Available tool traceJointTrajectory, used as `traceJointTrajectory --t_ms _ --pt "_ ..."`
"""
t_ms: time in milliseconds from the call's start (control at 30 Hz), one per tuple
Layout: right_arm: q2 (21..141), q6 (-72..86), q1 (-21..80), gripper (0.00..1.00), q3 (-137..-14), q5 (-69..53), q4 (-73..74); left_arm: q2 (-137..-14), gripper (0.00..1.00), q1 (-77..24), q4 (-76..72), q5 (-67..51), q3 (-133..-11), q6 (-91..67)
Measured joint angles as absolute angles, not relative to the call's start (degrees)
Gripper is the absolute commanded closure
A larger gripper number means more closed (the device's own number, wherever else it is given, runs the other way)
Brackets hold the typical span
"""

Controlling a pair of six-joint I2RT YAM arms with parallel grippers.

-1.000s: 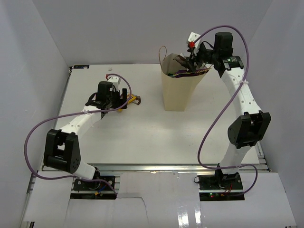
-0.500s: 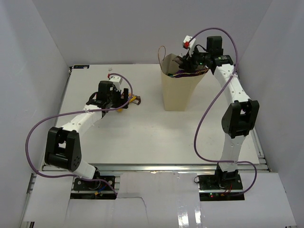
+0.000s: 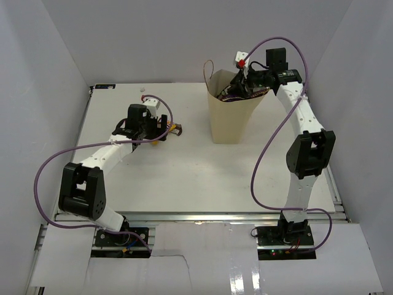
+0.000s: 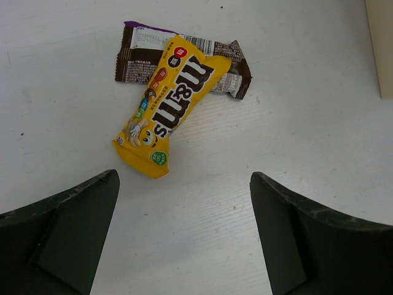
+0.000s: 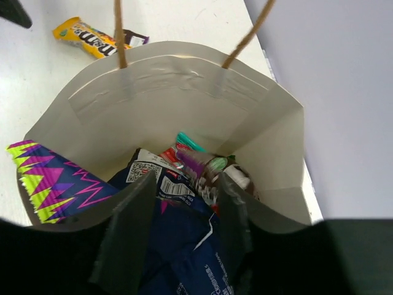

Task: Place the snacks into the paper bag

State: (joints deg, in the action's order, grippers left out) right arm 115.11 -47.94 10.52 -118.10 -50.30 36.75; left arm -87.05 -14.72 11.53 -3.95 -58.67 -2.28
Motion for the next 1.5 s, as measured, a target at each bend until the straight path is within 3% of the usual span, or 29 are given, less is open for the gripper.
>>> traceJointTrajectory --t_ms 133,333,567,667,733,800,900,933,1067,1267,1400,1500 --pt "114.8 -43.1 10.5 0.34 -118.1 -48.0 34.4 -88.1 0.02 -14.7 11.4 -4.0 -59.2 -0.3" --pt "106.7 -35.1 10.1 0.32 -113.4 -49.8 31.4 -95.2 0.02 -14.7 10.5 -2.7 -62.3 5.4" --pt "90.8 -32.1 10.1 0.32 -99.3 -53.8 30.0 -105.8 0.17 -14.7 9.2 -1.9 -69.8 7.5" --pt "88.5 -31.4 9.1 0.32 -95.3 -54.5 29.6 -108.6 0.31 -14.7 8.7 -2.0 -71.4 7.1" --pt "88.3 -30.8 8.1 0.32 -93.6 -54.8 29.7 -109.4 0.47 -14.7 8.8 -2.4 -71.4 6.4" --pt "88.3 -30.1 6.9 0.32 -92.4 -54.9 29.8 -110.0 0.52 -14.7 9.0 -2.5 -71.4 5.9" --pt "88.3 -29.2 5.3 0.32 -91.9 -55.3 29.8 -110.3 0.7 -14.7 9.0 -2.7 -71.4 4.9" --pt "88.3 -28.9 4.9 0.32 -91.9 -55.5 29.8 -110.3 0.8 -14.7 9.0 -2.9 -71.4 4.5" --pt "88.3 -28.4 4.2 0.32 -91.9 -56.2 29.8 -110.1 0.95 -14.7 8.8 -3.5 -71.4 3.5" --pt "88.1 -34.0 6.3 0.32 -91.9 -60.2 34.4 -105.4 0.99 -14.6 11.6 -8.0 -71.4 -0.1" --pt "88.1 -38.2 12.6 0.3 -91.7 -61.2 38.6 -95.0 0.99 -14.5 9.9 -16.5 -69.2 -6.3" --pt "86.5 -41.8 20.0 0.1 -88.4 -61.6 38.9 -85.4 0.98 -14.4 4.7 -25.0 -64.9 -12.3"
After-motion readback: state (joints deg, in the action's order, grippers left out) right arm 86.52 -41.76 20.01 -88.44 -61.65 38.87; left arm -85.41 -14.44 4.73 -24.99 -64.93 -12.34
